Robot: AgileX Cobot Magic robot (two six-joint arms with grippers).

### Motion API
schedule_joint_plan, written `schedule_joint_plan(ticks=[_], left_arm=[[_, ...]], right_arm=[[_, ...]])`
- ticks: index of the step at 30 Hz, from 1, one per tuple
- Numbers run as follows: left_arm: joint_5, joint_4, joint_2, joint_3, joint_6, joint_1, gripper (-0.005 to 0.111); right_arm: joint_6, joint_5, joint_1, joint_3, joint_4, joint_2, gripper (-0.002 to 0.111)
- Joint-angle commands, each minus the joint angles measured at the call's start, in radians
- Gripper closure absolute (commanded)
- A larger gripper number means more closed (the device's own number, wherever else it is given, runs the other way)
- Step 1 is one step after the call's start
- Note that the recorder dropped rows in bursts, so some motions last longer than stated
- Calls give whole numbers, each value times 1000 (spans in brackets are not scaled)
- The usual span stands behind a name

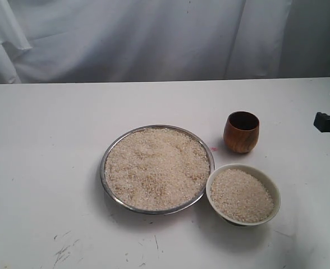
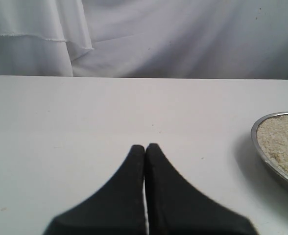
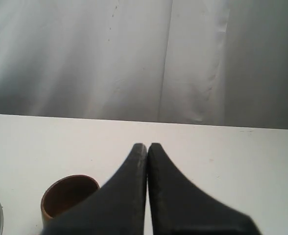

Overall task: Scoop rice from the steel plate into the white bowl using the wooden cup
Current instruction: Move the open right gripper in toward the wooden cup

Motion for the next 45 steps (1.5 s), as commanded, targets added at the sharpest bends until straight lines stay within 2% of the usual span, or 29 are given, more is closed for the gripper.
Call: schedule_joint_plan(ticks=[1, 4, 9, 19, 22, 29, 34, 39, 45], left_arm=[[-6, -1, -5, 5, -3, -2, 107], [-6, -1, -5, 5, -3, -2, 107], [-6, -1, -5, 5, -3, -2, 107], [-6, -1, -5, 5, -3, -2, 107], [-6, -1, -5, 5, -3, -2, 107], [-6, -1, -5, 5, -3, -2, 107], [-6, -1, -5, 5, -3, -2, 107], [-6, -1, -5, 5, -3, -2, 107], [-6, -1, -5, 5, -3, -2, 107]], right_arm=[[-76, -8, -6, -26, 78, 17, 108], [-137, -2, -6, -64, 137, 69, 108], [-121, 51, -6, -149, 90, 198, 108], [197, 110, -6, -344, -367, 390, 108], [233, 113, -8, -384, -464, 416, 108], [230, 96, -46, -443, -547, 446, 108], [214, 15, -125, -481, -595, 504, 108], [137, -293, -246, -540, -798, 663, 108], [218, -298, -294, -567, -888, 787, 108]])
